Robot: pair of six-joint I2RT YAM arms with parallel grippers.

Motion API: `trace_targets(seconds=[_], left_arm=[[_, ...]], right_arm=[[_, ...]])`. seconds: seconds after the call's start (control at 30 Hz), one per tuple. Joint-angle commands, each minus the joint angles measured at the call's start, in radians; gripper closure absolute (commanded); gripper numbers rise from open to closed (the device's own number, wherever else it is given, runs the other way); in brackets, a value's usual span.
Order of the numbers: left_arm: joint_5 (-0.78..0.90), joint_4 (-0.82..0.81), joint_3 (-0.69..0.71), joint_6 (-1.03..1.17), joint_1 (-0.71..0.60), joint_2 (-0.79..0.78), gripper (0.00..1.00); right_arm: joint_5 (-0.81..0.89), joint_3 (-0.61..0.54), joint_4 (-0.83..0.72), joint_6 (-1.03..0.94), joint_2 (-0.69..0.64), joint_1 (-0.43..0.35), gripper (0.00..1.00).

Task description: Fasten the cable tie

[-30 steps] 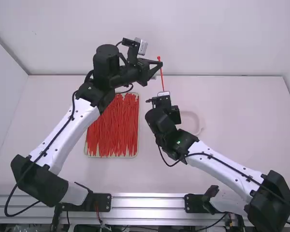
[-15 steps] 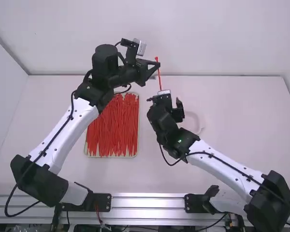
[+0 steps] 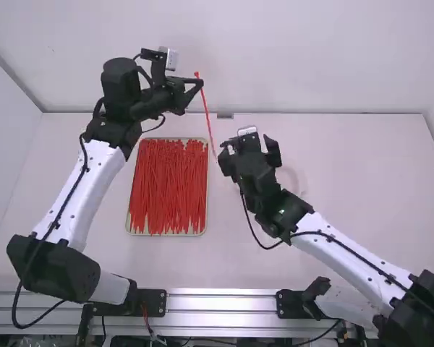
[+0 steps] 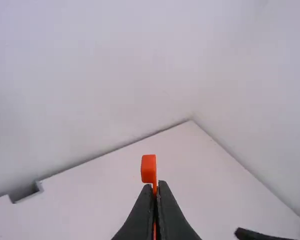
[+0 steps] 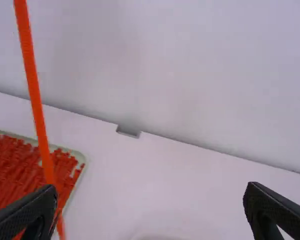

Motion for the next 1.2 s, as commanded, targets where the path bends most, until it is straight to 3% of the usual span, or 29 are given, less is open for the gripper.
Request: trace_targets(seconds=[0.0, 0.23, 0.57, 0.83, 1.17], left_arm=[[0.034, 0.000, 0.024, 0.030, 0.033, 0.002, 0.99], [0.058, -0.025, 0.024, 0.099, 0.058, 0.002, 0.99], [0.385, -0.014, 0.024, 0.231, 0.060, 0.002, 0.99], [0.472, 0.005, 0.024, 0.297, 0.061, 0.002, 0.99], [0.557, -0.003, 0.024, 0.280, 0.061, 0.002, 0.99]], right_arm=[[-0.183, 0.034, -0.010, -0.014, -0.052, -0.032, 0.01], [-0.480, 0.034, -0.037, -0.013, -0.120, -0.132, 0.01], [-0.973, 0.034, -0.044, -0.043, -0.152, -0.360, 0.01], [-1.394, 0.034, -0.017, -0.092, -0.103, -0.560, 0.01], [-1.757, 0.034, 0.133, -0.089, 0.044, -0.683, 0.01]])
